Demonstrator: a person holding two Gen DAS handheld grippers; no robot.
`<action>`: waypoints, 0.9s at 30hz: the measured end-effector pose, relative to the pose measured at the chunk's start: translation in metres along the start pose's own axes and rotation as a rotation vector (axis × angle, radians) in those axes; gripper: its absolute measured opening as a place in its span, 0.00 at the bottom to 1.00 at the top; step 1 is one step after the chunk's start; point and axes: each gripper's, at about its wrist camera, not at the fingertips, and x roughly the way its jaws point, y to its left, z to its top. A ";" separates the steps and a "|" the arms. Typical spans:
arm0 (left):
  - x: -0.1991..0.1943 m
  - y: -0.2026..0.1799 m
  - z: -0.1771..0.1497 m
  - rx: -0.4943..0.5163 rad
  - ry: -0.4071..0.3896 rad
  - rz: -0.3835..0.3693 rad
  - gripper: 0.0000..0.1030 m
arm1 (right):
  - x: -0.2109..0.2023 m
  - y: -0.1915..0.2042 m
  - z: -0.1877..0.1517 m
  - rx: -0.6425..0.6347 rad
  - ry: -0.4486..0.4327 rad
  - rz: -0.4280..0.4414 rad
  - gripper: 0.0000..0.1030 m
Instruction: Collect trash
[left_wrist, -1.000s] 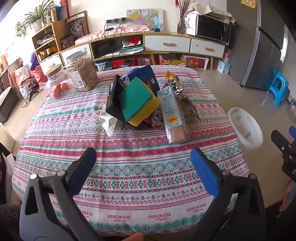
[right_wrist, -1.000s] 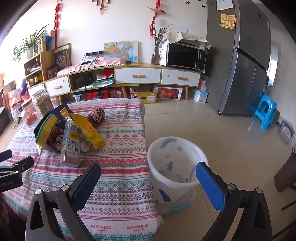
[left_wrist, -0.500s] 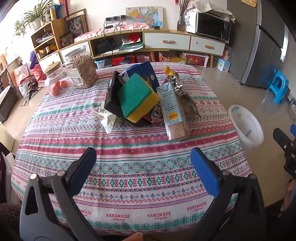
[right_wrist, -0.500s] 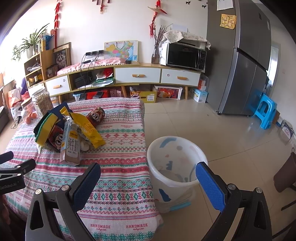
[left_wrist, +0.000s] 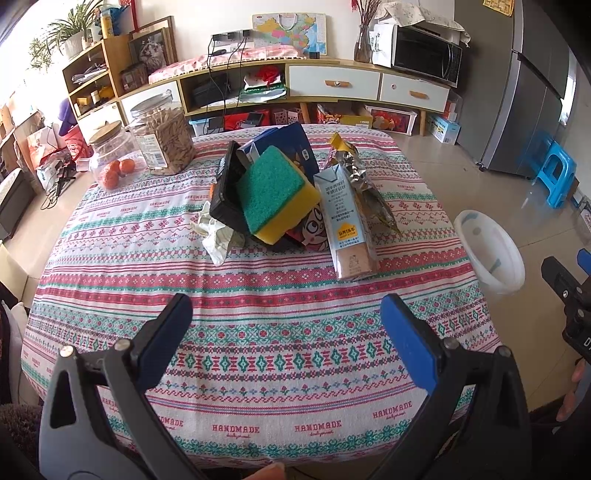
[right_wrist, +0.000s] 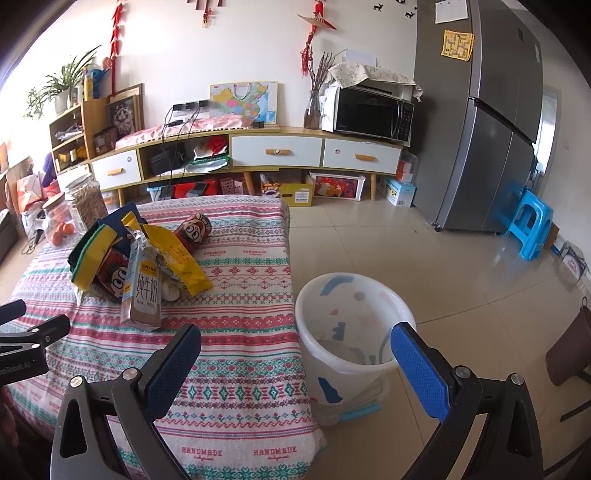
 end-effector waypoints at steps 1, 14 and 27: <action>0.000 0.000 0.000 -0.001 0.001 -0.001 0.98 | 0.000 0.000 0.000 0.000 0.000 0.000 1.00; 0.000 0.002 0.000 0.000 0.001 0.000 0.98 | 0.000 0.000 -0.001 0.000 0.000 0.000 1.00; -0.002 0.003 0.002 -0.014 -0.008 -0.004 0.98 | 0.001 0.002 -0.001 -0.008 -0.005 -0.005 1.00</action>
